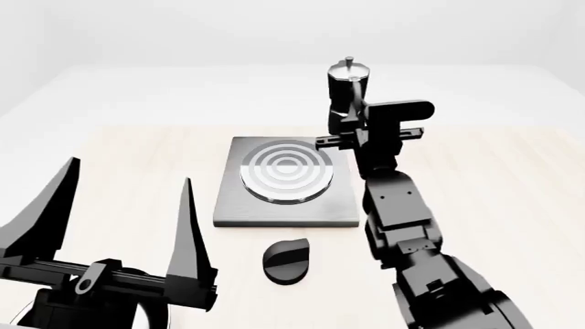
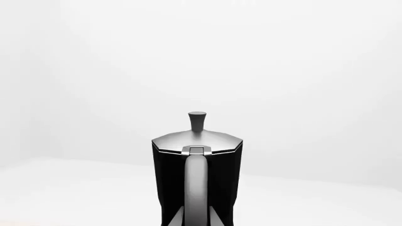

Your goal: Turn on the stove and put the moka pot on it.

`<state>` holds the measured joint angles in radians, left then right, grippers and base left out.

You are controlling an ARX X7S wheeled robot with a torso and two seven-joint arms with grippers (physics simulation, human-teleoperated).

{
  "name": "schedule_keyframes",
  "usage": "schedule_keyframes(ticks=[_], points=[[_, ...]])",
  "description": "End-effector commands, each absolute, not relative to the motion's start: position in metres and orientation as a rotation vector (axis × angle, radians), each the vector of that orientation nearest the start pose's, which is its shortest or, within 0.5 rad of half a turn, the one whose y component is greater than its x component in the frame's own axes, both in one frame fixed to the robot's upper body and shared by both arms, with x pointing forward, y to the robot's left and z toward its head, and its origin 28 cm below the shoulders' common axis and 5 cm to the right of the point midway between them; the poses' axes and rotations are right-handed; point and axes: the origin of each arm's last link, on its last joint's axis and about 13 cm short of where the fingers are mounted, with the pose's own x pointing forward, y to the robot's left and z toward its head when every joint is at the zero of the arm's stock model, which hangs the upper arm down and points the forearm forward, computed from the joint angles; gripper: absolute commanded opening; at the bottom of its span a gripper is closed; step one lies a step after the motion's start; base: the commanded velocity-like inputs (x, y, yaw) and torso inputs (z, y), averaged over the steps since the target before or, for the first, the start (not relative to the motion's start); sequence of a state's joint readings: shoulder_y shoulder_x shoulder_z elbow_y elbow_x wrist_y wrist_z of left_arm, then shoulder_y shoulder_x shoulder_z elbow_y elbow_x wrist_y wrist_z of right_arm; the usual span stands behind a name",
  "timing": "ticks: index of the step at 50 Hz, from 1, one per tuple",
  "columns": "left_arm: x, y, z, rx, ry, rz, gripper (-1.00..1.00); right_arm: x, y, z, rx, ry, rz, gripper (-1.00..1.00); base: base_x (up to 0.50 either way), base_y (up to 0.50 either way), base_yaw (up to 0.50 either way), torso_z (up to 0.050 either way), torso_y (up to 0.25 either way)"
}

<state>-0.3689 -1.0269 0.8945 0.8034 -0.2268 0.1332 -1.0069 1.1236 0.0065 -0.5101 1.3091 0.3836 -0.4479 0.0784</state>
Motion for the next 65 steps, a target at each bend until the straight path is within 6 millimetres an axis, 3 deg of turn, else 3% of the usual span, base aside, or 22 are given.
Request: schedule_keyframes(ticks=[1, 27, 30, 65], points=[[0.155, 0.219, 0.163, 0.153, -0.681, -0.127, 1.00, 0.414, -0.068, 0.134, -0.023, -0.275, 0.227, -1.00, 0.00, 0.00, 0.00, 0.000, 0.000], [0.155, 0.219, 0.163, 0.155, -0.675, -0.125, 1.00, 0.405, -0.045, 0.124, 0.026, -0.272, 0.330, -1.00, 0.00, 0.00, 0.00, 0.000, 0.001], [0.155, 0.219, 0.163, 0.154, -0.676, -0.125, 1.00, 0.407, -0.043, 0.130, 0.040, -0.279, 0.325, -1.00, 0.00, 0.00, 0.00, 0.003, 0.000], [0.154, 0.219, 0.163, 0.161, -0.644, -0.122, 1.00, 0.399, -0.036, 0.120, 0.048, -0.324, 0.323, -1.00, 0.00, 0.00, 0.00, 0.001, -0.012]])
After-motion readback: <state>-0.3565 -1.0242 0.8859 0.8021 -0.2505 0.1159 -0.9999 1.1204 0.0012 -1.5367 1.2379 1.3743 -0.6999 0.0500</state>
